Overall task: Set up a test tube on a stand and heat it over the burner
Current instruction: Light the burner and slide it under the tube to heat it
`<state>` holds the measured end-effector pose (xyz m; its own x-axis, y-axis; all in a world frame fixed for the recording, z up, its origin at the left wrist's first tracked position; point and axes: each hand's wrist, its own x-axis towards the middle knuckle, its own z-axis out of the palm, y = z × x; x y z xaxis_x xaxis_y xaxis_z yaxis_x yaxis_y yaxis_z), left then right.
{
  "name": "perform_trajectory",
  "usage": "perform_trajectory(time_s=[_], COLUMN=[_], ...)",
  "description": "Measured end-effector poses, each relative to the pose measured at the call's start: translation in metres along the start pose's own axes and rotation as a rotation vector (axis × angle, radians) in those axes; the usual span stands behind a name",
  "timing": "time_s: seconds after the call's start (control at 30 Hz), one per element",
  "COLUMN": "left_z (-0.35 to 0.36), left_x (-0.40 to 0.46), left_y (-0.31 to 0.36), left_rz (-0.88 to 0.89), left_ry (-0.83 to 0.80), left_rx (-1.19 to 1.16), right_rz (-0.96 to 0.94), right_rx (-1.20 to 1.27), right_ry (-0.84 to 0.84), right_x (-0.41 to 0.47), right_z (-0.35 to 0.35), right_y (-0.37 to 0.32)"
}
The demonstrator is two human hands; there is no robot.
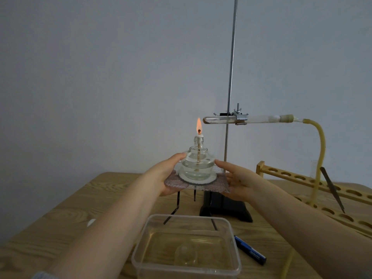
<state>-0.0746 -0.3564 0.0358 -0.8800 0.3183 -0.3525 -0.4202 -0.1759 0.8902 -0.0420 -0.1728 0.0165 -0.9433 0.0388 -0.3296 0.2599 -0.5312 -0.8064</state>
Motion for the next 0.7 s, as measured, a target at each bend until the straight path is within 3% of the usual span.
perform_trajectory(time_s=[0.7], left_z=[0.040], left_x=[0.006], left_y=[-0.007], left_rz=[-0.011], left_ry=[-0.064], left_rx=[0.031], right_rz=[-0.013], right_rx=[0.050], right_ry=[0.017], right_x=[-0.021], right_z=[-0.036], right_y=[-0.016])
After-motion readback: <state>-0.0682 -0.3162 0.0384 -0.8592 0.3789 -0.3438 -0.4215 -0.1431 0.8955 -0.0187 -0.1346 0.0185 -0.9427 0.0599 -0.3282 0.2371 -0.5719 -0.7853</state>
